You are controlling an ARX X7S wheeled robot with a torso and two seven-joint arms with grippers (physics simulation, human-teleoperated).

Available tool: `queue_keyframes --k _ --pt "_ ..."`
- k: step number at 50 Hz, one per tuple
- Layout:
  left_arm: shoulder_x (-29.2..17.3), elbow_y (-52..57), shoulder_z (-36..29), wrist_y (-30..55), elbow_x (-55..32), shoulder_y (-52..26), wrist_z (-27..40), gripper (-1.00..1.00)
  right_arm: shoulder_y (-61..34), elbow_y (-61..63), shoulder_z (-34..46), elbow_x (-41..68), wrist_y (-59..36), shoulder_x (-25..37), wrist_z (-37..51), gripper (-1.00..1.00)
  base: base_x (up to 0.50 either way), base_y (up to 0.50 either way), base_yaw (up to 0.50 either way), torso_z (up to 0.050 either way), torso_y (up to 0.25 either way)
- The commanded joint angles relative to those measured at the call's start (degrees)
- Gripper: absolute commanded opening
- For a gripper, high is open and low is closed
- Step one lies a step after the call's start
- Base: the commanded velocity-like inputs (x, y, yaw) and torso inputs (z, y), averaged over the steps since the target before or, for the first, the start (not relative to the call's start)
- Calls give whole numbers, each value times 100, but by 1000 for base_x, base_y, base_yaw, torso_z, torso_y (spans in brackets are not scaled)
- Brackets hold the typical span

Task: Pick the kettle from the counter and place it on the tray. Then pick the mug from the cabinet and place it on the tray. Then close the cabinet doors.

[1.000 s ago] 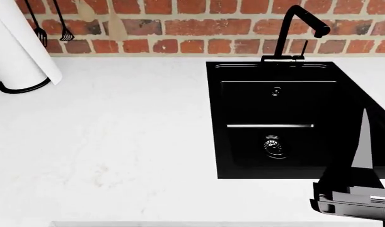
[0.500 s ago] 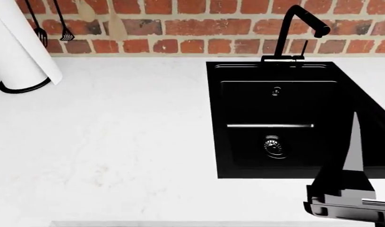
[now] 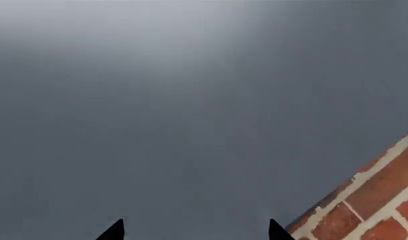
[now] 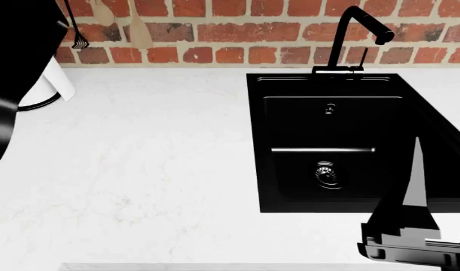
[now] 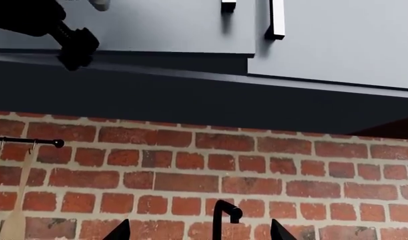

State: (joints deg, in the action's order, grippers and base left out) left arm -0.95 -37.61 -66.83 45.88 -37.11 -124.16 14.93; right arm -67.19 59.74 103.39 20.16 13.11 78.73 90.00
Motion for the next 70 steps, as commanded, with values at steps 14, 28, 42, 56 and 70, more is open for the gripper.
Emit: queue_keyframes --k 14,28,42,56,70 --pt "90 -982 -1290 -467 -1887 1068 -263 100 669 25 -588 -36 -90 -41 -6 100 3 0 0 0 0" --pt "93 -1123 -1996 -505 -2388 1061 -295 100 738 25 -663 -9 -118 -68 -7 100 5 1 2 0 0" --pt "94 -1145 -2175 -337 -1985 1078 -477 100 689 25 -675 107 -235 -177 -11 100 4 2 3 0 0" --pt "77 -2511 419 -1108 -4252 107 -322 100 713 25 -665 73 -219 -181 -10 100 5 2 3 0 0" --pt "88 -3128 366 -1547 -5764 165 219 100 797 25 -721 66 -270 -241 -10 100 5 1 2 0 0"
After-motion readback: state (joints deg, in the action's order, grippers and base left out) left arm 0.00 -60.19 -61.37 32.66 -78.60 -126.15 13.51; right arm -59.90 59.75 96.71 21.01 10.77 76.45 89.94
